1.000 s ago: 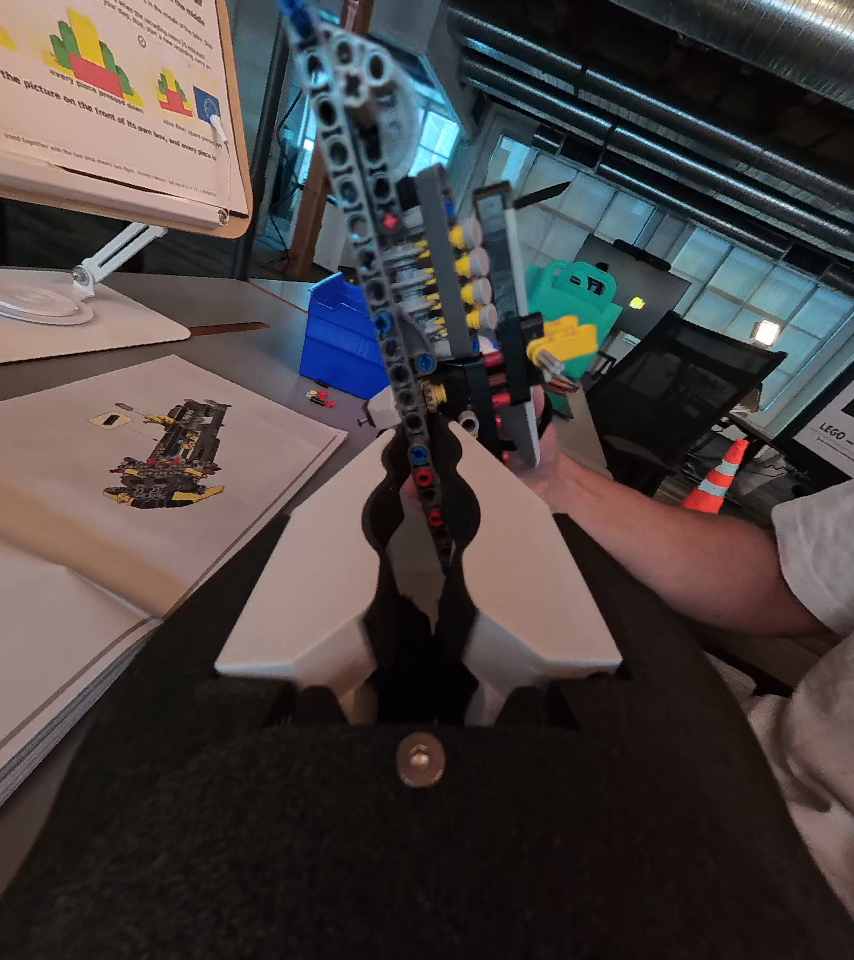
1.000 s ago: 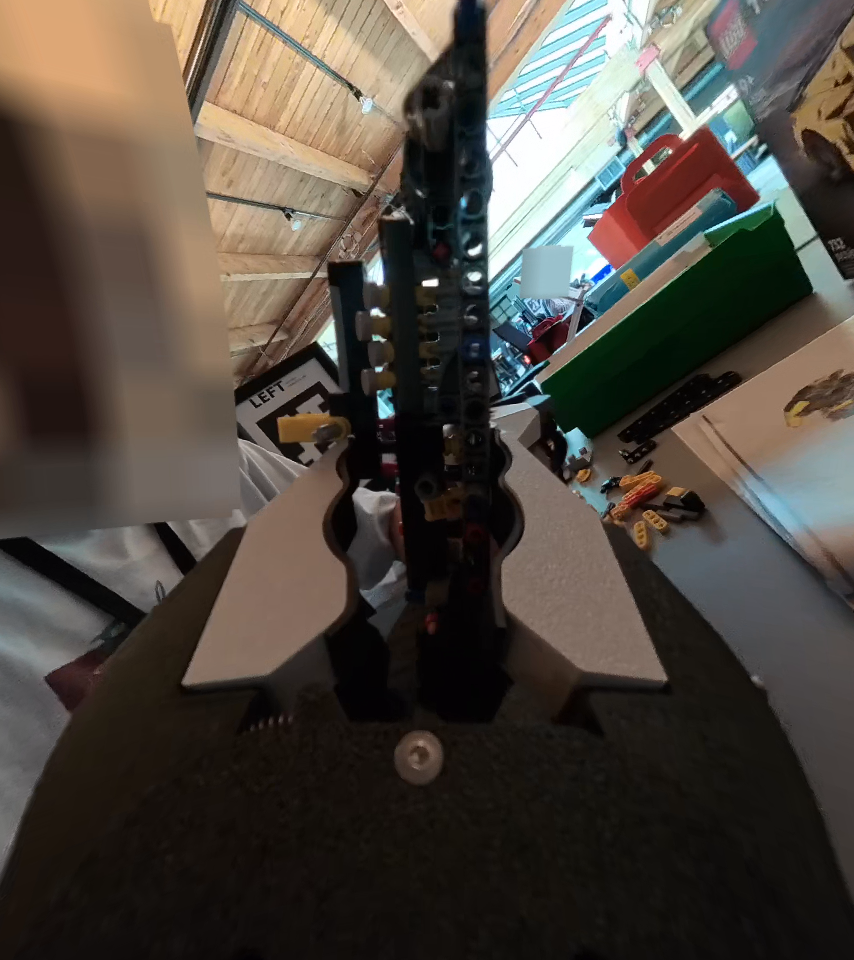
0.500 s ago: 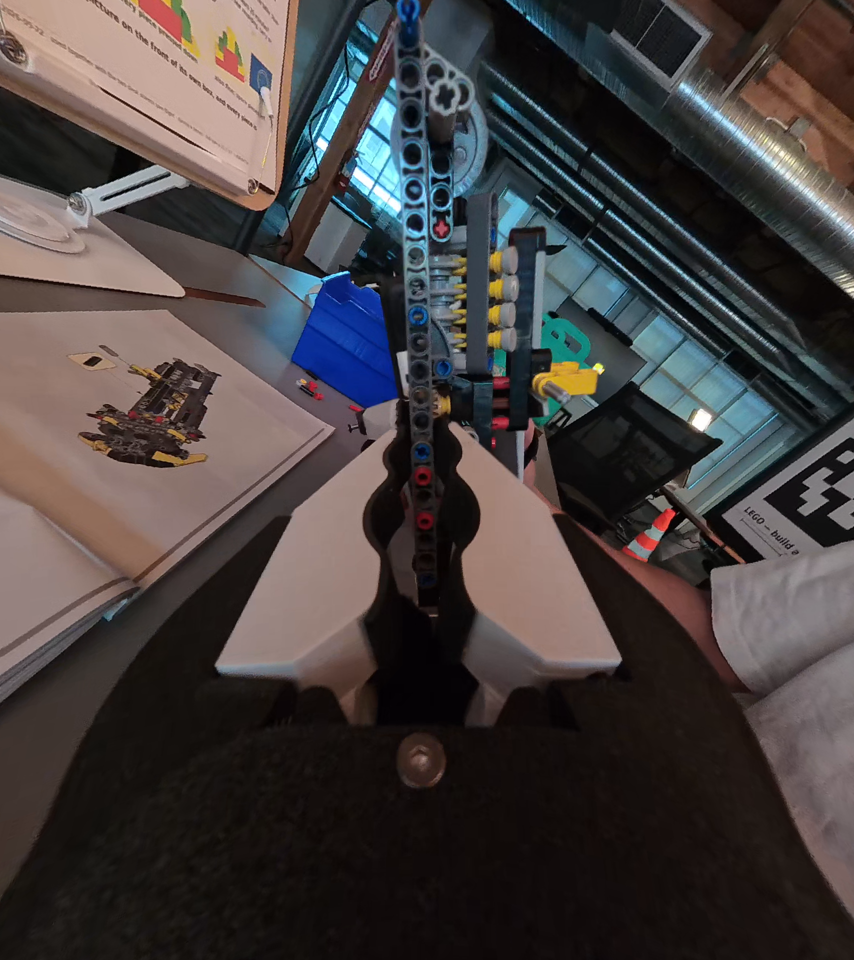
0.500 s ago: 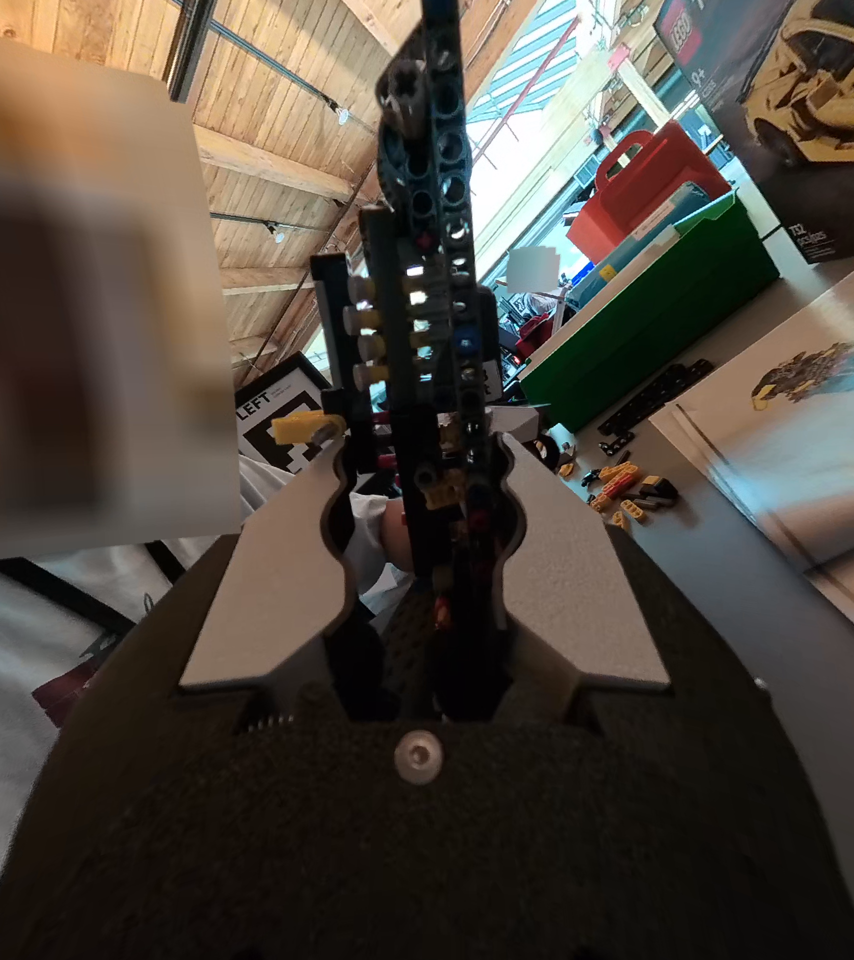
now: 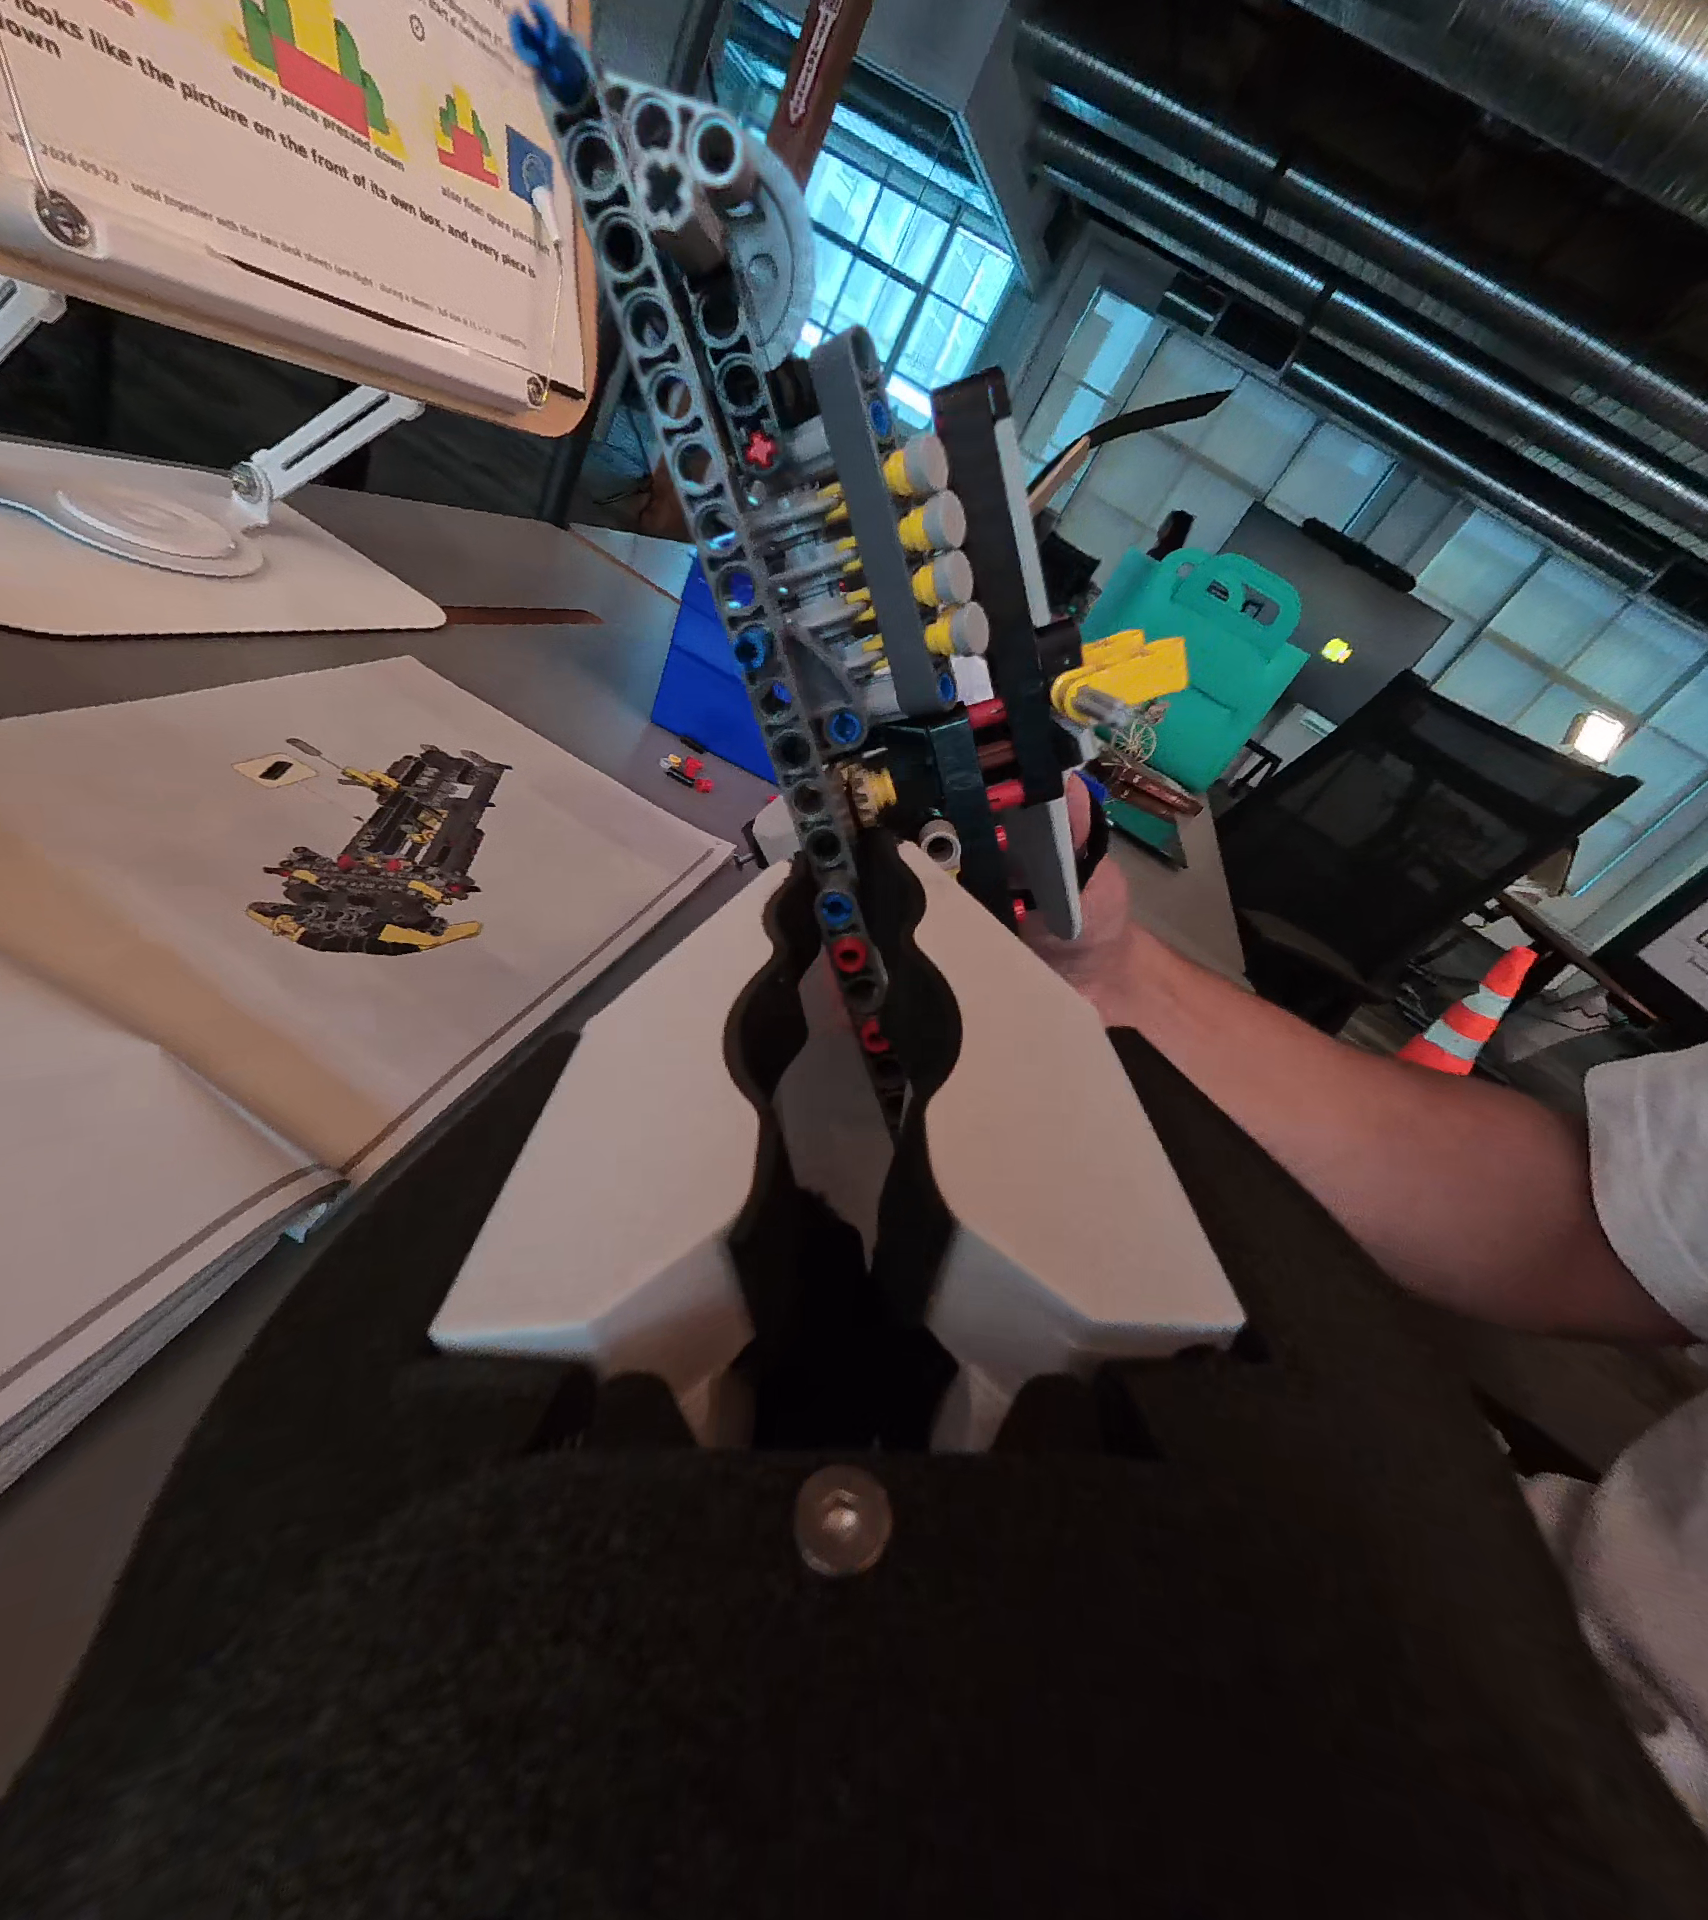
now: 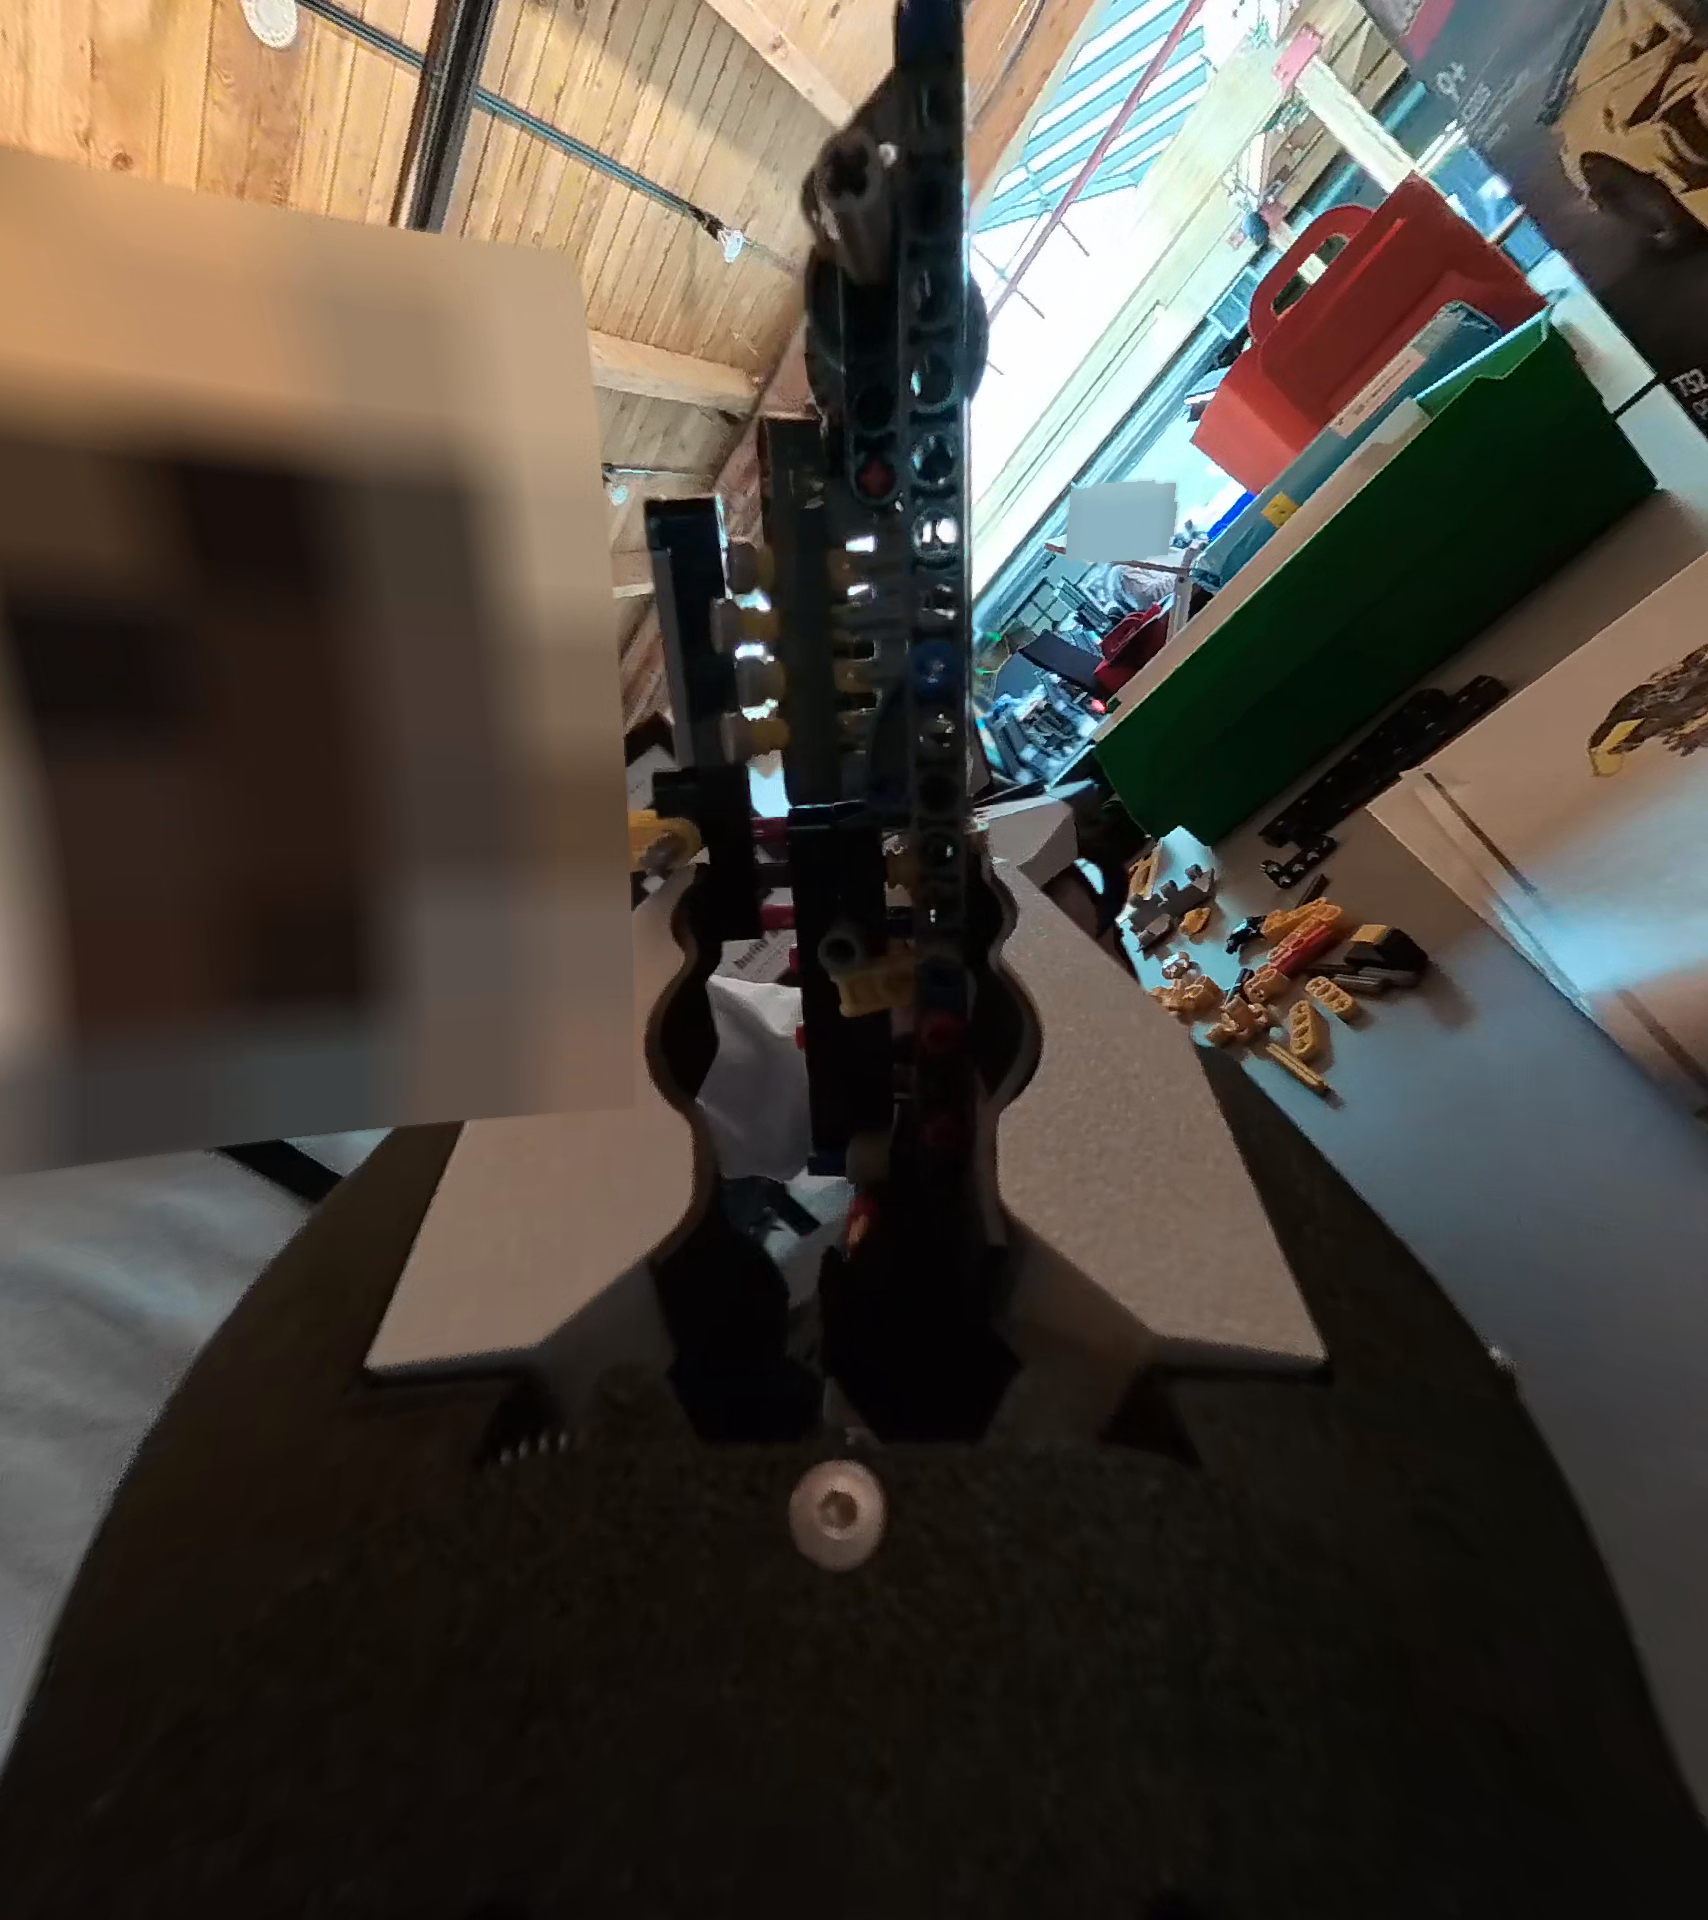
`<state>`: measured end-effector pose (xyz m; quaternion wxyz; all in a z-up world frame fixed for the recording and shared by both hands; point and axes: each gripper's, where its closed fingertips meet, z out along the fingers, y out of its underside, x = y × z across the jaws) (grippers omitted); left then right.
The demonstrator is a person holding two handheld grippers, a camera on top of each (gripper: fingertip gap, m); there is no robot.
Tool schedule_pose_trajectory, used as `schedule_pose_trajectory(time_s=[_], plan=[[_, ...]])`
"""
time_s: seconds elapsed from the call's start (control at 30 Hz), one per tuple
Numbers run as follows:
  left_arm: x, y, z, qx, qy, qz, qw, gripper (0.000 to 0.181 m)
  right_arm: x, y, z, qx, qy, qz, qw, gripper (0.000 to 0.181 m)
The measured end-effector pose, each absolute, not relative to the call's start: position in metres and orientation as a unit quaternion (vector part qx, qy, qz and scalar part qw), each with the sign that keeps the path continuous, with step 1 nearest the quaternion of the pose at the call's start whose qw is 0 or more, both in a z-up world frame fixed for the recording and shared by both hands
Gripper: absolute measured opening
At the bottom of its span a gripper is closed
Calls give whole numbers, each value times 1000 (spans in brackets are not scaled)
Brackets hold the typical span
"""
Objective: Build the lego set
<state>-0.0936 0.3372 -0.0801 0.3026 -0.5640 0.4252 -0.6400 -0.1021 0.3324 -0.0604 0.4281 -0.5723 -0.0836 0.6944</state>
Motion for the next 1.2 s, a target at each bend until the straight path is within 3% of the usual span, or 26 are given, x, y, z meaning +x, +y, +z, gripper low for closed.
schedule_pose_trajectory(time_s=[0.37,0.6,0.73,1.2], plan=[[-96,353,-87,-585,409,-643,278,7,-97,349,-76,-650,-120,566,493,57],[-97,348,-81,-565,395,-679,254,7,-107,338,-74,-627,-137,613,461,55],[-99,353,-76,-564,385,-680,269,7,-109,336,-73,-620,-140,618,463,68],[-93,346,-84,-574,372,-688,242,7,-116,342,-77,-631,-159,580,490,60]])
